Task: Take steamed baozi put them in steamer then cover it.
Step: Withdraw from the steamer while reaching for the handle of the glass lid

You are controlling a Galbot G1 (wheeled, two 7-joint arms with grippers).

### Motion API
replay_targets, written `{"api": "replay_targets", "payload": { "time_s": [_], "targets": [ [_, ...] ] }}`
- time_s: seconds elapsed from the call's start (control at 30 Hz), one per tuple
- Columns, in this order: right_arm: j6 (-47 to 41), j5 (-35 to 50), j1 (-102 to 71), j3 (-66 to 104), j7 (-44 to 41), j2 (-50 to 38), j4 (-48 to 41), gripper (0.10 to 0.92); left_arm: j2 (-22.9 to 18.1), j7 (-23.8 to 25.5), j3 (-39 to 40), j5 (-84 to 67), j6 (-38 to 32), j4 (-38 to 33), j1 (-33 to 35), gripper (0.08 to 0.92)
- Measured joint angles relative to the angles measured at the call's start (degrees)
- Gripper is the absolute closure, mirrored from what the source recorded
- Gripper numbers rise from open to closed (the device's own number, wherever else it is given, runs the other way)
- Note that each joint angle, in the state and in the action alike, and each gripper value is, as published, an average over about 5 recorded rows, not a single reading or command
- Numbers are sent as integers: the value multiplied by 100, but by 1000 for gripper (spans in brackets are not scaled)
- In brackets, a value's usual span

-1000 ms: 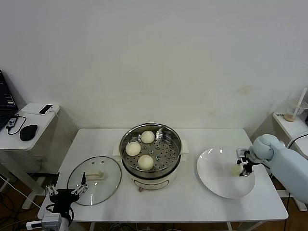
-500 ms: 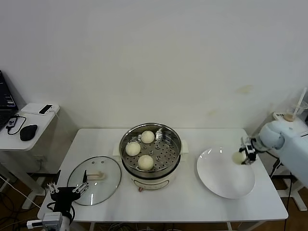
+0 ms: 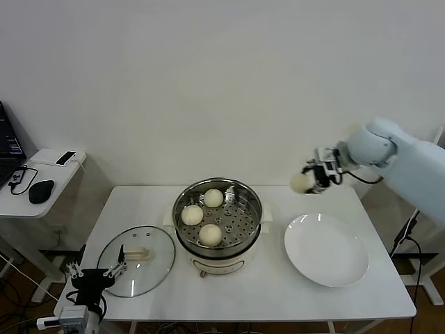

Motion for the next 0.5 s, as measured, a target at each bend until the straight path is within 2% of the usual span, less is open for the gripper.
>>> {"api": "replay_targets", "payload": {
  "time_s": [0.23, 0.5],
  "targets": [
    [-464, 756, 345, -549, 359, 710, -11, 423, -24, 5, -58, 10, -5, 19, 31, 177],
    [-886, 1212, 233, -940, 694, 1471, -368, 423, -61, 13, -118, 21, -2, -26, 32, 177]
  ]
}}
